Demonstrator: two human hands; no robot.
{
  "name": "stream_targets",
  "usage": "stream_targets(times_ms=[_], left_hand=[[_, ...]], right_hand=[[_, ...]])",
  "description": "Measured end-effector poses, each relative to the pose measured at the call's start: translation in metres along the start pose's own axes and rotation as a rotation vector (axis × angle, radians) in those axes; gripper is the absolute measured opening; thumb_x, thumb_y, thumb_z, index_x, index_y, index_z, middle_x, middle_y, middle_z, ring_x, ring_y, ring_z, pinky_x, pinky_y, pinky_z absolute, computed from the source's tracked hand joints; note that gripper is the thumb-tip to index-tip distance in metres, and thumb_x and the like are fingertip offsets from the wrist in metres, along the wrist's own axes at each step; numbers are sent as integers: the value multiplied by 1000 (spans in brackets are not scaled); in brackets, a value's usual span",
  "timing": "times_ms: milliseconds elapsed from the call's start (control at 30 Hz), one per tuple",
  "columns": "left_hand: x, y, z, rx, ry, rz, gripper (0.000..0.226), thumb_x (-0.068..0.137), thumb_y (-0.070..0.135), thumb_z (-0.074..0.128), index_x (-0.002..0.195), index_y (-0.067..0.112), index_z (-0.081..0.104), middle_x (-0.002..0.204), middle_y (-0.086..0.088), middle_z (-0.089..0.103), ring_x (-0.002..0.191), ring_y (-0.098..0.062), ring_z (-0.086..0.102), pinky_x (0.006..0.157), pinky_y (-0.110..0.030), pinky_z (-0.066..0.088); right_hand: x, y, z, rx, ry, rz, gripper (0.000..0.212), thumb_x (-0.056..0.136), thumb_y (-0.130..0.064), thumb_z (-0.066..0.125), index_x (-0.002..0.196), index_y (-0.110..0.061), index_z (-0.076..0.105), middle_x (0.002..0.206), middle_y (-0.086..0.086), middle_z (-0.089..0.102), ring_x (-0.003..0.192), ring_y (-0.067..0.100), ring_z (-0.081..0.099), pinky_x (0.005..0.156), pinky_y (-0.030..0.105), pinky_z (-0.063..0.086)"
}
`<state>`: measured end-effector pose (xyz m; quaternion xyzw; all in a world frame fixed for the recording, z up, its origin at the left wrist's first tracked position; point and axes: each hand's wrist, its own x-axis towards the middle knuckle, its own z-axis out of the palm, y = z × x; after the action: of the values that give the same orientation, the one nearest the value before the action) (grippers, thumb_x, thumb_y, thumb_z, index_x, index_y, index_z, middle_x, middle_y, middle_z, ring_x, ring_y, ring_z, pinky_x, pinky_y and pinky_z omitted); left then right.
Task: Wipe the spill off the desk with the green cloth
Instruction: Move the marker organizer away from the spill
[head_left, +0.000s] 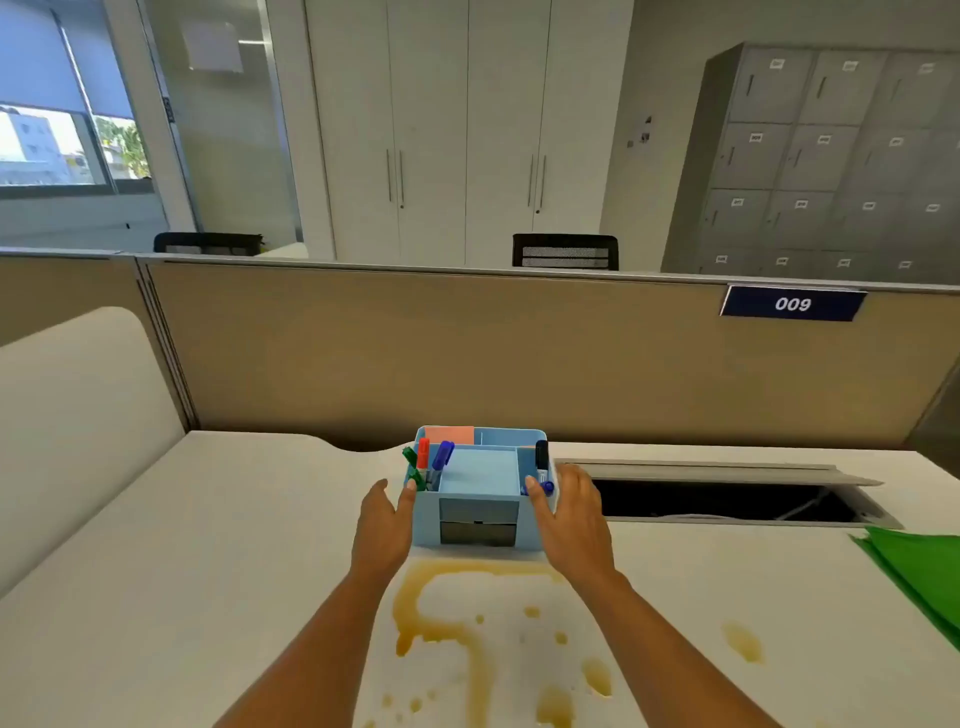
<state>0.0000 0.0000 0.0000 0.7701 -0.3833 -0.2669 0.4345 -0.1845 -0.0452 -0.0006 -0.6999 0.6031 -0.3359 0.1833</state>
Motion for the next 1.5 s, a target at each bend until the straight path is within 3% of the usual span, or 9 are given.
stream_targets(times_ms=[200,333,467,600,833,1167,1333,1500], left_hand=[[24,-15,20,-163,-1,-152,52,96,39,28,140,11,29,149,-15,32,135,-33,33,109,-46,32],[39,-13,27,-252,89,-225,49,97,36,27,133,6,40,142,-18,43,128,-35,41,105,-45,36],[57,-10,28,-276,98,-226,46,96,34,33,123,1,50,129,-22,54,114,-35,52,97,-44,44],[66,-12,29,-212,104,-197,35,95,23,40,115,-1,56,121,-23,58,103,-34,55,90,-42,48],[75,-13,29,-143,115,-184,33,93,16,45,119,-1,56,121,-22,59,106,-36,57,91,-43,50],[74,-13,35,47,205,-31,29,94,14,44,104,-4,63,105,-25,66,94,-36,61,81,-42,51],[73,-10,36,109,256,-37,29,94,14,44,104,-4,64,105,-26,66,96,-35,61,74,-36,49],[73,-5,25,108,294,-23,29,93,16,45,104,-3,64,103,-25,66,95,-35,61,79,-38,51]], right_hand=[[21,25,26,371,-50,270,52,96,-40,33,141,-13,30,146,14,36,134,29,34,108,46,38],[28,33,37,539,-88,394,47,98,-39,27,137,-15,35,134,17,48,120,29,48,94,42,48],[39,34,43,619,-97,490,45,97,-40,27,130,-13,43,123,18,55,106,27,52,78,34,47],[45,36,46,668,-74,525,42,96,-39,35,124,-10,48,120,19,56,111,32,53,92,45,50],[47,42,42,659,-92,482,34,93,-36,47,116,-14,58,101,10,60,99,25,56,89,50,53],[49,43,36,590,-73,352,26,94,-27,48,103,-8,63,106,17,66,83,16,55,78,50,57],[48,42,37,548,-77,302,29,95,-25,46,110,-5,61,113,18,63,88,17,54,76,46,58],[53,30,34,545,-87,267,28,95,-24,45,103,-4,63,104,17,65,79,16,55,77,50,57]])
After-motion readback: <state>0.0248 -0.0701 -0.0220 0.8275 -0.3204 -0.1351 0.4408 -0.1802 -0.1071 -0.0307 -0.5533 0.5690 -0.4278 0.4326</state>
